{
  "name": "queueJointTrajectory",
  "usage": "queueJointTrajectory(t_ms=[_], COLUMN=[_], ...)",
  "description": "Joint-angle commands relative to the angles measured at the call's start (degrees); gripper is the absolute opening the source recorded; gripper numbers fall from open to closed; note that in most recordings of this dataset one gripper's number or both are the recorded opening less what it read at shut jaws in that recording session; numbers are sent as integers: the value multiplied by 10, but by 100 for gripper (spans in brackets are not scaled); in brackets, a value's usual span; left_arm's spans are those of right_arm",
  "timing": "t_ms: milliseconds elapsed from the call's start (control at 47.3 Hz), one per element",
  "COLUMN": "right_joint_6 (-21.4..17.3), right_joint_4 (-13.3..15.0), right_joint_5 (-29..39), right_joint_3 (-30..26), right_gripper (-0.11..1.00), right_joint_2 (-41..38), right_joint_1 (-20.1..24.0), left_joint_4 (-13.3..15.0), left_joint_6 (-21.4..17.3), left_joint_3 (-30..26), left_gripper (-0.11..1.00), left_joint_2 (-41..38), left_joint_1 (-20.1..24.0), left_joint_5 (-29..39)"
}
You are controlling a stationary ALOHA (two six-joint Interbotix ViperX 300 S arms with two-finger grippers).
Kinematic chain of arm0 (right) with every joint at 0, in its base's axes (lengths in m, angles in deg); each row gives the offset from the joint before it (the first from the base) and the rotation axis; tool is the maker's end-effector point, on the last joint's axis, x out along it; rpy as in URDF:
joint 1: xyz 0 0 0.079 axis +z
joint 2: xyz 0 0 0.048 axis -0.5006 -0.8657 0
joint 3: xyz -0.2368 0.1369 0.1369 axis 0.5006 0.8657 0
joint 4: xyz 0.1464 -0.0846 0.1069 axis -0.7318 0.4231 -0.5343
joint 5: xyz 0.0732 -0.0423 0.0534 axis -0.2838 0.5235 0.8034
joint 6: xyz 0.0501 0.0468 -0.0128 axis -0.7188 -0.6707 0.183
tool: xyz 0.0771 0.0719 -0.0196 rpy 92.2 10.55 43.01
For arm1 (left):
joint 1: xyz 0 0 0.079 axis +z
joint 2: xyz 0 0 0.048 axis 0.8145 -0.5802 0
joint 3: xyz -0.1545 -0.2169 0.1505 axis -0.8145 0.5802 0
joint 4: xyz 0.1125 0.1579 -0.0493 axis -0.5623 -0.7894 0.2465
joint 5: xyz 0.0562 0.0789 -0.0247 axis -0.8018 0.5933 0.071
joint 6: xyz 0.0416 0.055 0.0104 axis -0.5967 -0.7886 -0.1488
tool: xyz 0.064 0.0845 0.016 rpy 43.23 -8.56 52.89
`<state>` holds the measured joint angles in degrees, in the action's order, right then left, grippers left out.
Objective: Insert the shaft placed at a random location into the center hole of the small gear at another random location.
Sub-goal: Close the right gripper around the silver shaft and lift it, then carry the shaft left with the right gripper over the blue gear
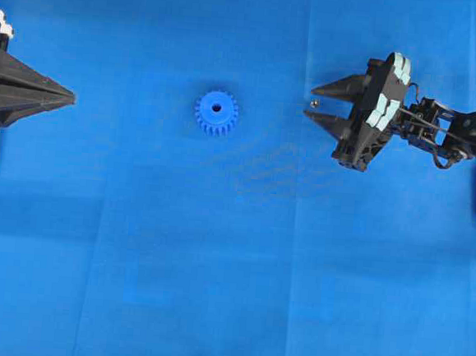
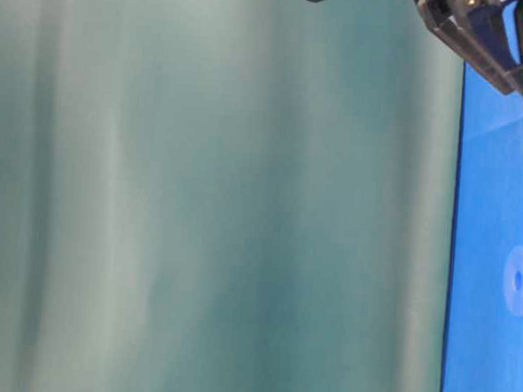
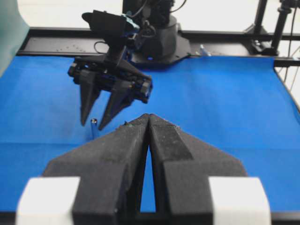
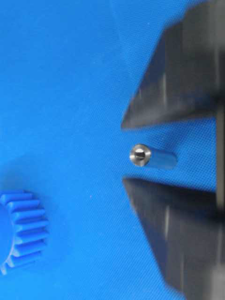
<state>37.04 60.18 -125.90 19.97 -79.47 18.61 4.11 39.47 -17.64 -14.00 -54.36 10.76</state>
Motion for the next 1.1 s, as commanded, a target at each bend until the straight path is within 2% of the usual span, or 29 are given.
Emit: queueJointTrajectory(t_ms=[0,85,423,783,1079], right_joint_6=[0,0,-1,24,33], right_joint_4=[0,0,0,1,0], right_joint_5=[-9,-7,4,131,161], right_joint_3=[-5,-5,-8,-24,-37], right_gripper=[13,3,3,3,3], right_joint_2=[5,5,25,163,168], right_joint_1=[1,0,3,0,-1], left_joint_4=[-1,-1,0,-1,-1], left_joint_6=[1,1,1,2,2], left_joint_3=[-5,-5,-5,-5,-4], left_gripper=[0,0,0,0,0], left_joint_2=[-3,-3,-3,-1,-1], left_joint_1=[2,2,2,2,2], left_joint_5=[-2,1,8,12,15])
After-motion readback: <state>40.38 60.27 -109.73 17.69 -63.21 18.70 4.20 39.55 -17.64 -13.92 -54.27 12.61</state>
